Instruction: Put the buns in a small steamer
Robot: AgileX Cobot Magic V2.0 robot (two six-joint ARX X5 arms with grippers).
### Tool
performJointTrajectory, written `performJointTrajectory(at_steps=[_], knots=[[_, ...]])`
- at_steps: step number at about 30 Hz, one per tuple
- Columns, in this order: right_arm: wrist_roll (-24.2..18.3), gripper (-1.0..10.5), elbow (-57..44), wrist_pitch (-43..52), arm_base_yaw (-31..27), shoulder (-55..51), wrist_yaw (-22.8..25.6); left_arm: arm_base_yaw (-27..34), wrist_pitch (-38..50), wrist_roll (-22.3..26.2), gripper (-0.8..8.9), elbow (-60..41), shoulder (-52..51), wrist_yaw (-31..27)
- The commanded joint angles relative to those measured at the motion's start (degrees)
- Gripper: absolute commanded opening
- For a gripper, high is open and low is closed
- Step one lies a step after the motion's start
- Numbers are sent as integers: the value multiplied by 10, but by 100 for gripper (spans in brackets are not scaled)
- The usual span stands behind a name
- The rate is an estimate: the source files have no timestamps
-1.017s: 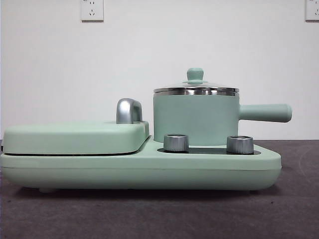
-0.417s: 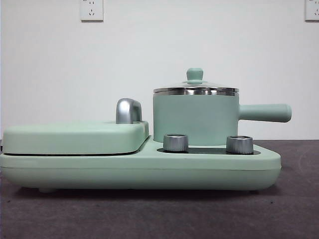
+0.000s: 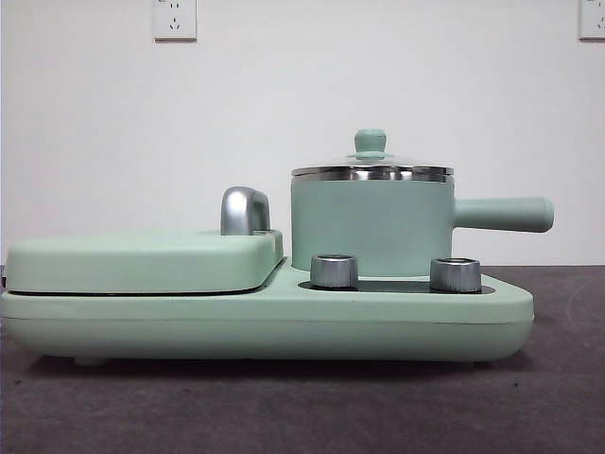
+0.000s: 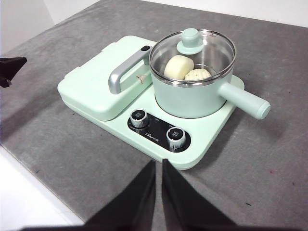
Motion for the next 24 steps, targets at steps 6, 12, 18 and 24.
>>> performJointTrajectory(at_steps=[6, 12, 18, 24], knots=[[3, 21, 4, 7, 3, 1, 0, 0, -3, 6, 7, -11, -1, -4], [2, 21, -4, 14, -17, -3, -2, 0, -3, 6, 7, -11, -1, -4], [1, 20, -78, 98, -139, -9, -1, 0, -3, 6, 7, -11, -1, -4], [0, 20, -228, 335, -235, -33, 52, 0, -3, 6, 7, -11, -1, -4]])
